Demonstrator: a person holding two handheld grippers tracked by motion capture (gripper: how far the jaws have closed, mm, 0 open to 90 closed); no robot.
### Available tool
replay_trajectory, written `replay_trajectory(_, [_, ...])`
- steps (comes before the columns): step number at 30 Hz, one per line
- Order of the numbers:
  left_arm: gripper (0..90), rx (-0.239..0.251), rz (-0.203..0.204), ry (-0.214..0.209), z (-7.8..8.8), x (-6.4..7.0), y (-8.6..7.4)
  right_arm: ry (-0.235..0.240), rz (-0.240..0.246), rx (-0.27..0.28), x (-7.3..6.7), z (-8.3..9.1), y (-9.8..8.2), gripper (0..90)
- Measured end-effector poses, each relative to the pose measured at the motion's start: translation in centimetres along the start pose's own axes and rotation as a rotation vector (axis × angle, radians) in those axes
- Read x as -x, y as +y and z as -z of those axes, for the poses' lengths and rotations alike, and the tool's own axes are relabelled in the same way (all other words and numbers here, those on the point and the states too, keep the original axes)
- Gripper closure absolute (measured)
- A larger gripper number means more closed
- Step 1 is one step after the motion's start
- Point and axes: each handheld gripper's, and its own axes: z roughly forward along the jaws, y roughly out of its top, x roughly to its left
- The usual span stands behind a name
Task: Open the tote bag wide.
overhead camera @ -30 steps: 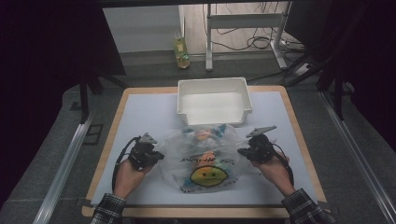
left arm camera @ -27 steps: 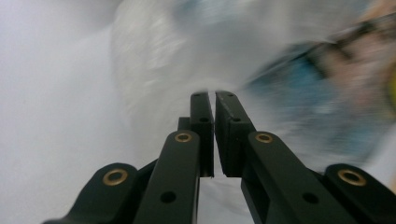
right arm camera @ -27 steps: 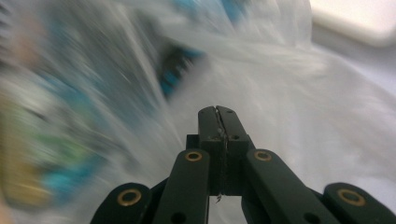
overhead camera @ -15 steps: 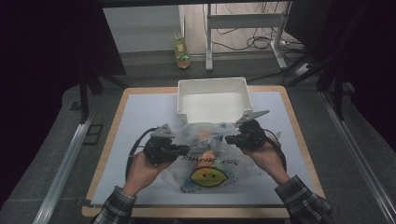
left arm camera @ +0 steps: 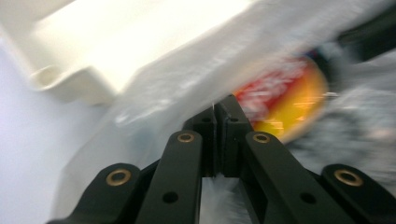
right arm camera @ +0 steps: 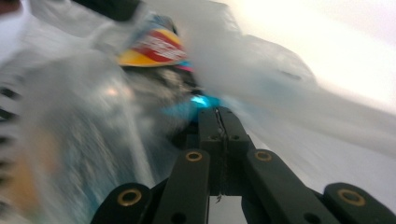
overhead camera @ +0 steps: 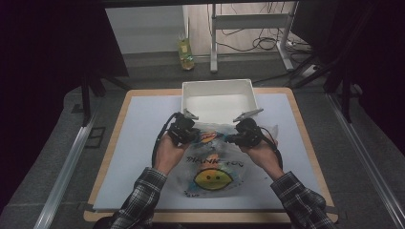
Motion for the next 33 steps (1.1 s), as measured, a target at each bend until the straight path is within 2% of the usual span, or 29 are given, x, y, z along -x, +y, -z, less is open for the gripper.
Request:
replay_trajectory(3, [87.2,0.009,0.008,0.028,-0.5,-1.3,-0.5,-0.056,-0.019,0.006,1.0,-0.4,-0.2,89.1])
replay_trajectory(7, [87.1,-0.032,-0.004,0.108,-1.4,-2.6,-1.3,-0.131,-0.040,-0.006,2.4,-0.9,-0.5,89.2])
replay_trajectory(10, [87.1,-0.064,0.018,0.128,-2.1,-3.6,-2.3,-0.150,-0.064,-0.021,3.4,-1.3,-1.0,89.2])
replay_trajectory(11, [87.2,-0.075,0.011,0.136,-2.4,-4.0,-2.7,-0.153,-0.071,-0.028,3.7,-1.5,-1.2,89.2])
replay_trajectory(13, [87.1,-0.089,0.029,0.129,-2.8,-4.4,-3.5,-0.144,-0.083,-0.034,4.1,-1.8,-1.7,89.2])
replay_trajectory(17, [86.9,-0.108,0.055,0.087,-3.7,-4.5,-4.8,-0.124,-0.089,-0.070,3.9,-2.5,-2.6,89.2])
replay_trajectory(20, [86.8,-0.094,0.060,0.007,-4.3,-4.0,-5.7,-0.106,-0.075,-0.099,3.5,-3.0,-3.5,89.2])
replay_trajectory(22, [86.7,-0.085,0.060,-0.020,-4.5,-3.3,-6.1,-0.085,-0.065,-0.113,3.0,-3.2,-4.2,89.2])
replay_trajectory(24, [86.7,-0.077,0.053,-0.049,-4.5,-2.7,-6.4,-0.067,-0.053,-0.119,2.5,-3.2,-5.0,89.2])
replay_trajectory(25, [86.8,-0.077,0.053,-0.049,-4.5,-2.7,-6.4,-0.057,-0.052,-0.119,2.2,-3.2,-5.3,89.2])
replay_trajectory(26, [86.9,-0.073,0.052,-0.085,-4.3,-2.2,-6.7,-0.048,-0.047,-0.119,1.9,-3.1,-5.7,89.2])
replay_trajectory(27, [87.0,-0.073,0.052,-0.085,-4.3,-2.2,-6.7,-0.048,-0.047,-0.119,1.9,-3.1,-5.7,89.2])
replay_trajectory(28, [87.0,-0.073,0.053,-0.102,-4.2,-1.9,-6.9,-0.041,-0.044,-0.116,1.6,-2.9,-6.0,89.1])
replay_trajectory(29, [87.0,-0.077,0.042,-0.136,-4.0,-1.3,-7.2,-0.024,-0.035,-0.115,1.0,-2.5,-6.7,89.2])
replay_trajectory(30, [87.0,-0.077,0.042,-0.136,-4.0,-1.3,-7.2,-0.011,-0.031,-0.114,0.7,-2.3,-7.0,89.2])
replay_trajectory(31, [86.9,-0.086,0.024,-0.175,-3.6,-0.4,-7.6,0.000,-0.023,-0.114,0.2,-2.1,-7.4,89.1])
replay_trajectory(33, [86.7,-0.090,0.012,-0.190,-3.4,0.2,-7.7,0.025,-0.014,-0.122,-0.6,-1.5,-8.1,89.2])
